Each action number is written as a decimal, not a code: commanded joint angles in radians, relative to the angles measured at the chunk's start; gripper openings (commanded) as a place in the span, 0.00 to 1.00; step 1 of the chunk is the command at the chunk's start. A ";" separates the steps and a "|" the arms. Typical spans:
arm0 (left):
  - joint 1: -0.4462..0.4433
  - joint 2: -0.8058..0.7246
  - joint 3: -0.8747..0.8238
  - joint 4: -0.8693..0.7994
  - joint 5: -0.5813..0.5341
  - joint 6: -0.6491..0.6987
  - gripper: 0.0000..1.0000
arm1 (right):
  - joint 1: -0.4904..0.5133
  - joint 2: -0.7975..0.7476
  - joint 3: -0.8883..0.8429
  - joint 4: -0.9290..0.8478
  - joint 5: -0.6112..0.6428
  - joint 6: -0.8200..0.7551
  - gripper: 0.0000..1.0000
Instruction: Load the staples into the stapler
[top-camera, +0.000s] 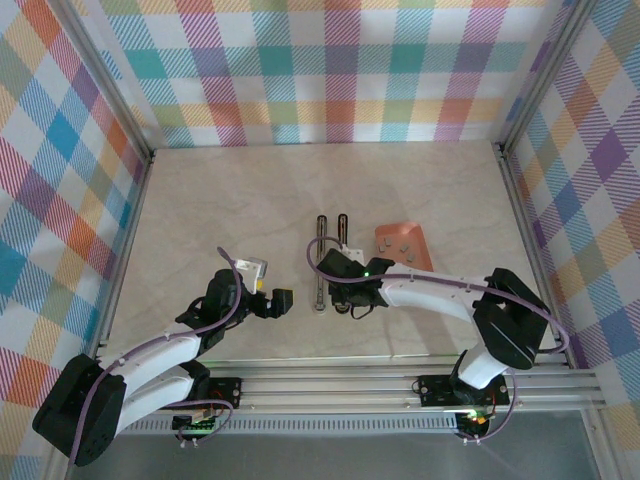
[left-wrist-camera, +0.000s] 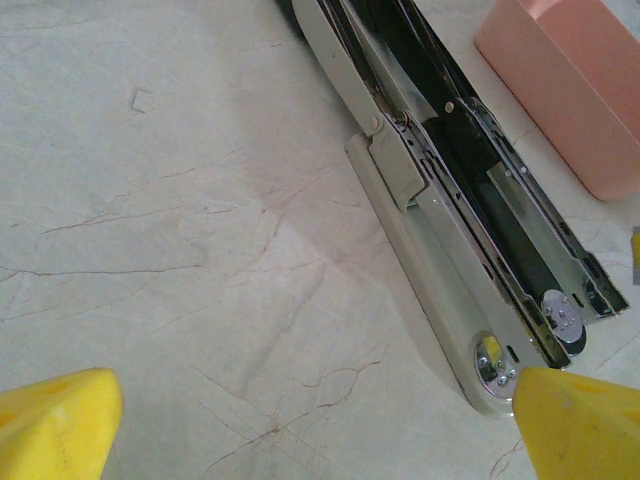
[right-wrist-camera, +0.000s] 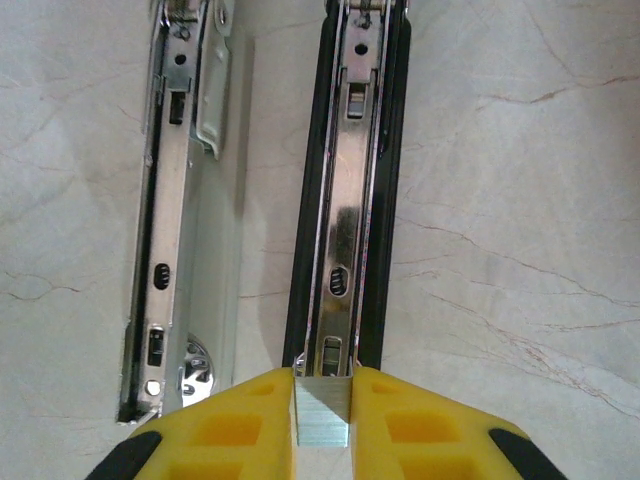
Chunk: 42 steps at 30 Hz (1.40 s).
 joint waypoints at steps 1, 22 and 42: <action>-0.008 0.002 0.029 0.011 0.003 0.011 1.00 | 0.003 0.018 -0.001 -0.016 -0.012 -0.007 0.18; -0.008 0.012 0.030 0.012 0.005 0.009 1.00 | 0.003 0.056 -0.012 -0.014 -0.039 0.008 0.18; -0.008 0.019 0.030 0.015 0.006 0.012 1.00 | 0.002 0.077 -0.006 -0.054 -0.053 0.021 0.17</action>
